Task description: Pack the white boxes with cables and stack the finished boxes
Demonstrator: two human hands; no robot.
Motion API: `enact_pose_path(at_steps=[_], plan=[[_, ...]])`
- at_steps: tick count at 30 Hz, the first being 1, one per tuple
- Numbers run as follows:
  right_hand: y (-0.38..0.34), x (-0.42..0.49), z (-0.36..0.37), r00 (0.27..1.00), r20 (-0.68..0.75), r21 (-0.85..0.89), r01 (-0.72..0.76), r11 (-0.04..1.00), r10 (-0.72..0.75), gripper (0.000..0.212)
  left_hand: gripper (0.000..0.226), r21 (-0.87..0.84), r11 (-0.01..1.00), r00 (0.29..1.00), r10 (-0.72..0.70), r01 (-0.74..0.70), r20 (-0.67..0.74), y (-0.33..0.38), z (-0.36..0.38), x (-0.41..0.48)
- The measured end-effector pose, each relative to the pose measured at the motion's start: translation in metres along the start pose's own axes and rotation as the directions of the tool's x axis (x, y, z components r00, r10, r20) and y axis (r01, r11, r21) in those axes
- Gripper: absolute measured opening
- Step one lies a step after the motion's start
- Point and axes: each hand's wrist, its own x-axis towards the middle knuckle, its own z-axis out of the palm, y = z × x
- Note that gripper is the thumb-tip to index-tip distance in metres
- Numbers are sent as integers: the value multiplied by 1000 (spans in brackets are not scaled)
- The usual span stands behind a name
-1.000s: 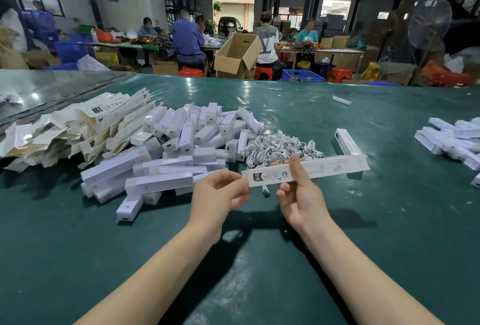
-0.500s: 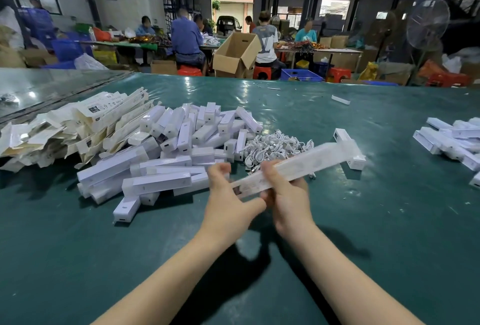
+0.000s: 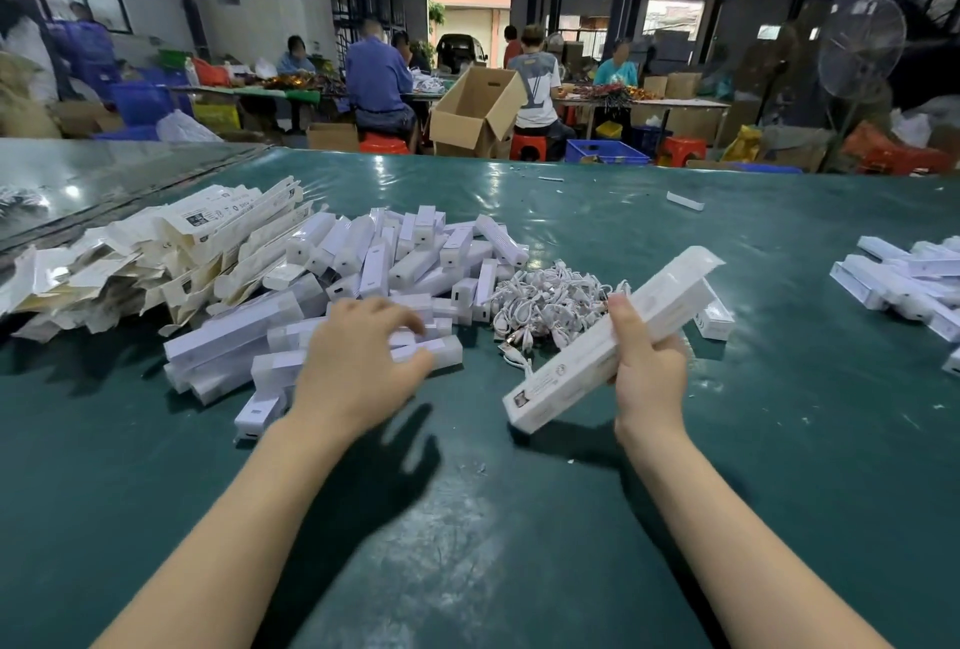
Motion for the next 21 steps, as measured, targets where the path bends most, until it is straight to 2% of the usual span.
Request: enact_pose_path(at_steps=[1,3,4,6,8,10,12,15,17,19,21], plan=[[-1,2,-3,995,0,-59,103,993,-103,21,30,161,984,997,-74,74,-12,-8,-4,2],[-2,3,-7,953,65,-182,302,936,-295,22,30,374,907,975,-220,192,33,-22,-11,5],[-2,4,-8,915,120,-246,403,881,-385,21,33,407,886,962,-269,224,55,-26,-13,5],[-1,2,-8,799,270,-356,601,715,-538,17,37,410,881,959,-278,236,47,-30,-13,5],[0,-2,-7,687,440,-465,725,508,-578,5,38,370,899,965,-260,233,24,-31,-13,6],[5,-5,-4,600,612,-543,793,277,-515,20,34,303,926,971,-240,226,8,-32,-13,6],[9,-8,-1,602,705,-601,788,135,-375,33,23,184,963,980,-190,196,-51,-29,-16,6],[13,-9,3,625,740,-637,770,39,-249,53,20,-127,991,973,-56,27,-223,-16,-18,6],[15,-9,4,623,755,-637,771,-1,-203,59,22,-408,907,961,-11,-106,-275,-2,-20,4],[16,-8,4,618,774,-627,779,-31,-137,64,19,-563,801,968,78,-202,-237,8,-22,1],[17,-7,3,615,781,-621,783,-30,-112,63,22,-590,783,980,172,-197,-98,11,-22,-2]])
